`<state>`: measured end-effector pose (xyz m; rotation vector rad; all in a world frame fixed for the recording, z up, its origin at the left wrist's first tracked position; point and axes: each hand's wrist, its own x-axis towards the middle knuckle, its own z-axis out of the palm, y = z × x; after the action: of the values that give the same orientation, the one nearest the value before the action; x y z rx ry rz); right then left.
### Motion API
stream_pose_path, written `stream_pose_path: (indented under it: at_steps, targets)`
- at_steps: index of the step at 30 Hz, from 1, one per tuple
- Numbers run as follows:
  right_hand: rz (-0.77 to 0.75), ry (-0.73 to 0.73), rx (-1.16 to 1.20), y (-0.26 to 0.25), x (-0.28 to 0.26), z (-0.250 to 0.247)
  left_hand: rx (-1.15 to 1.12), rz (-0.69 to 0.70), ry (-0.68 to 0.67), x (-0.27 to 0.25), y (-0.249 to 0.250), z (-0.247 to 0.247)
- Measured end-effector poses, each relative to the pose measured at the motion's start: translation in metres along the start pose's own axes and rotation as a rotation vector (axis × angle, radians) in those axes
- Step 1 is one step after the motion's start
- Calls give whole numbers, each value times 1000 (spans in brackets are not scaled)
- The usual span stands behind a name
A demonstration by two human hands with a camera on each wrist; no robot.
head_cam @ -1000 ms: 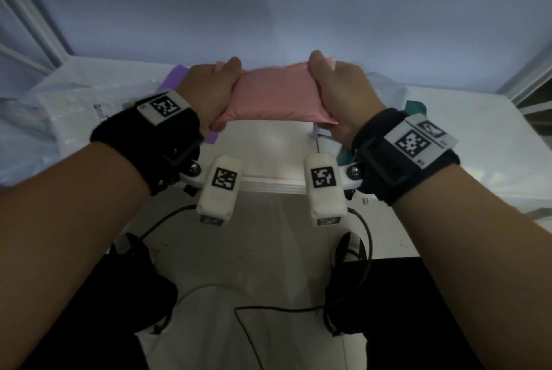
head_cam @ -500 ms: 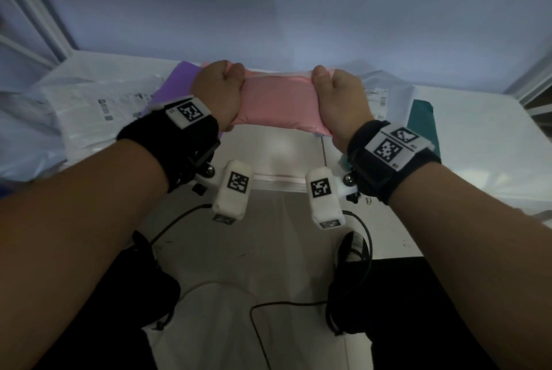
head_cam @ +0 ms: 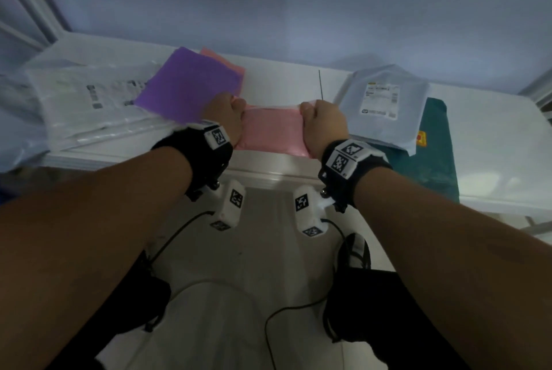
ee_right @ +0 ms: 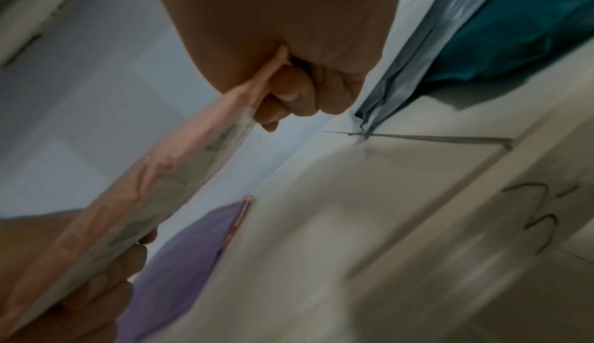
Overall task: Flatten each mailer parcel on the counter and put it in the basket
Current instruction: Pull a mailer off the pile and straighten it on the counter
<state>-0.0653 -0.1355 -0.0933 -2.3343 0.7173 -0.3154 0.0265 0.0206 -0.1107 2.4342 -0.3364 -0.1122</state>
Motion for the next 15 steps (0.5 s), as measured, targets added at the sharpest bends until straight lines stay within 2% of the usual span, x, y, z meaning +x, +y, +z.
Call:
stream_pose_path:
  at_steps: [5, 10, 13, 15]
  targets:
    - [98, -80, -72, 20, 12, 30, 132, -32, -77, 10, -19, 26]
    - [163, -130, -74, 32, 13, 43, 256, 35, -163, 18, -38, 33]
    - [184, -101, -32, 28, 9, 43, 321, 88, -110, 13, -41, 34]
    - [191, -50, -118, 22, 5, 44, 407, 139, -26, 4, -38, 34]
